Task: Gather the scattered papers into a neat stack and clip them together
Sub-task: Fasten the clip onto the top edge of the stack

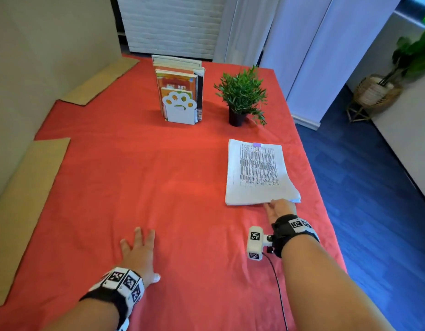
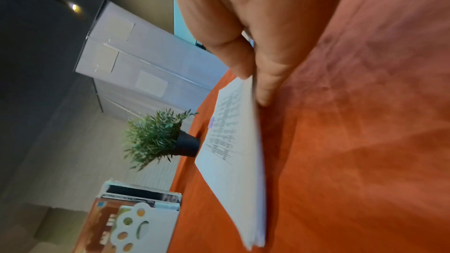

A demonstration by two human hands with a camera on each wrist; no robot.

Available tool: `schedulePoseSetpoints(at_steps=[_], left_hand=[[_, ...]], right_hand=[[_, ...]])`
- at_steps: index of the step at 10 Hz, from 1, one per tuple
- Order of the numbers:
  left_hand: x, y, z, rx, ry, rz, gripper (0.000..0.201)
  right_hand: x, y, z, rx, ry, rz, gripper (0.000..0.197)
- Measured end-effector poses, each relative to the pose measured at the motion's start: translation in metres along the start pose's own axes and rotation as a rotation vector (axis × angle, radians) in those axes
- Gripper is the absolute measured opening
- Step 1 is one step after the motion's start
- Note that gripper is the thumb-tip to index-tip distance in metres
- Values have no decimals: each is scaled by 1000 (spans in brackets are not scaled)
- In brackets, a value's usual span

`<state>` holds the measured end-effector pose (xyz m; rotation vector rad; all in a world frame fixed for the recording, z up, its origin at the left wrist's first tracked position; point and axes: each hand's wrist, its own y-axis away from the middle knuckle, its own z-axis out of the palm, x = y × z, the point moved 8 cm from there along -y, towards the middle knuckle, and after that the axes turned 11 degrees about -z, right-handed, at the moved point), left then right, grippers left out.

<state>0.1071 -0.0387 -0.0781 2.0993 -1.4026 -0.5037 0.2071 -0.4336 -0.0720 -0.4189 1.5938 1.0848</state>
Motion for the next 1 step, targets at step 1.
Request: schedulePoseSetpoints(at_steps=[1], left_hand=[[-1,7,-3,-14,18,-3,117]], right_hand=[[6,6,-15,-3,112,78,21]])
